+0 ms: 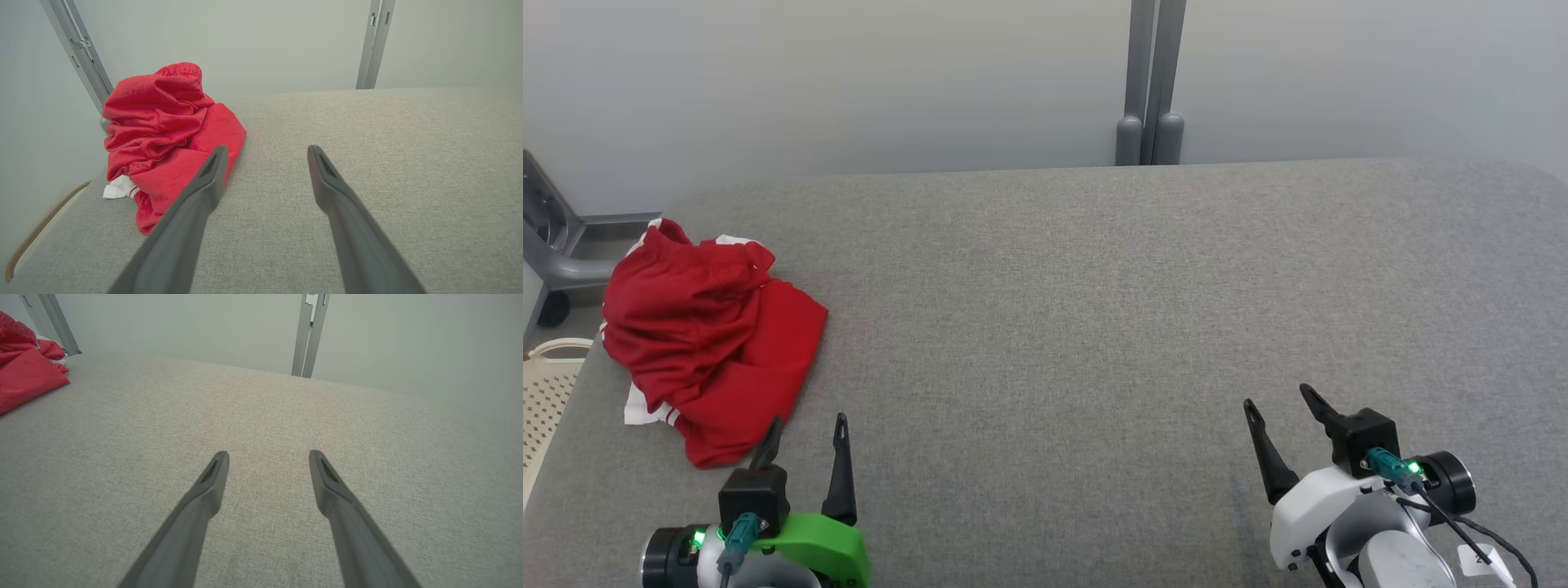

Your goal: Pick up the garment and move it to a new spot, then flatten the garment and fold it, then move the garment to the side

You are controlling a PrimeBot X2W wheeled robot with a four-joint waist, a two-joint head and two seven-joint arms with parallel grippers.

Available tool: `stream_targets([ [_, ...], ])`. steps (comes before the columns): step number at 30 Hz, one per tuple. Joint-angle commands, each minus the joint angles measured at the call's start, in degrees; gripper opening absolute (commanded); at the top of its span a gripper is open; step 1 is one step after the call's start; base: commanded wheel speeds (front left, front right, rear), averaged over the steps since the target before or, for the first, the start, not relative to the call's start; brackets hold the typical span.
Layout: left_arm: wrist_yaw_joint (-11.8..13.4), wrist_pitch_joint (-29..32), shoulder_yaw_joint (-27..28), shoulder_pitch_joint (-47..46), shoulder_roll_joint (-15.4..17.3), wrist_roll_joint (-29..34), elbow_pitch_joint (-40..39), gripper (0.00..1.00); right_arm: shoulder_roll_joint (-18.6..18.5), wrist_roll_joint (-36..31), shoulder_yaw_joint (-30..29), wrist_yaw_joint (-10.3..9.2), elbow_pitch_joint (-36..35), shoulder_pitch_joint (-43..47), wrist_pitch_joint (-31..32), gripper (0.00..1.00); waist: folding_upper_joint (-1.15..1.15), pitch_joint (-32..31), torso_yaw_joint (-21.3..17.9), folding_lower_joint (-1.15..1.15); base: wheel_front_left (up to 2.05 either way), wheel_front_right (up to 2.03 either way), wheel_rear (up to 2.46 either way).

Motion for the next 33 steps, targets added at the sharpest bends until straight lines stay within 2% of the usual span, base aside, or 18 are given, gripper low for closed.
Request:
stream_targets([
  [1,0.22,-0.68,-0.19,-0.81,0.52,1.23,0.28,1.0,-0.29,-1.31,0.13,0.0,0.13,-0.74,-0.59,1.0,0.0,-0.04,0.0,0.0,0.0,0.0,0.0],
  [5,0.32,-1.12,-0.41,-0.78,0.61,2.37,0.69,1.0,-0.3,-2.9,0.28,0.0,0.42,-0.82,-0.76,1.0,0.0,-0.17,-0.02,0.0,0.0,0.0,0.0],
  [21,0.0,-0.94,0.38,-0.76,0.08,0.3,1.07,1.0,-0.28,-1.21,0.03,0.0,0.9,-0.63,-1.19,1.0,0.0,-0.11,0.87,0.0,0.0,0.0,0.0],
  [24,-0.51,-0.94,1.11,-0.6,-0.29,-0.91,1.01,1.0,-0.27,-0.17,0.15,0.0,0.91,-0.34,-1.7,1.0,0.0,-0.09,2.25,0.0,0.0,0.0,0.0],
  [33,-1.8,-0.92,1.53,0.81,0.2,-2.41,2.02,1.0,-0.26,2.42,0.35,0.0,1.96,0.22,-3.3,1.0,0.0,-0.83,10.29,0.0,0.0,0.0,0.0],
])
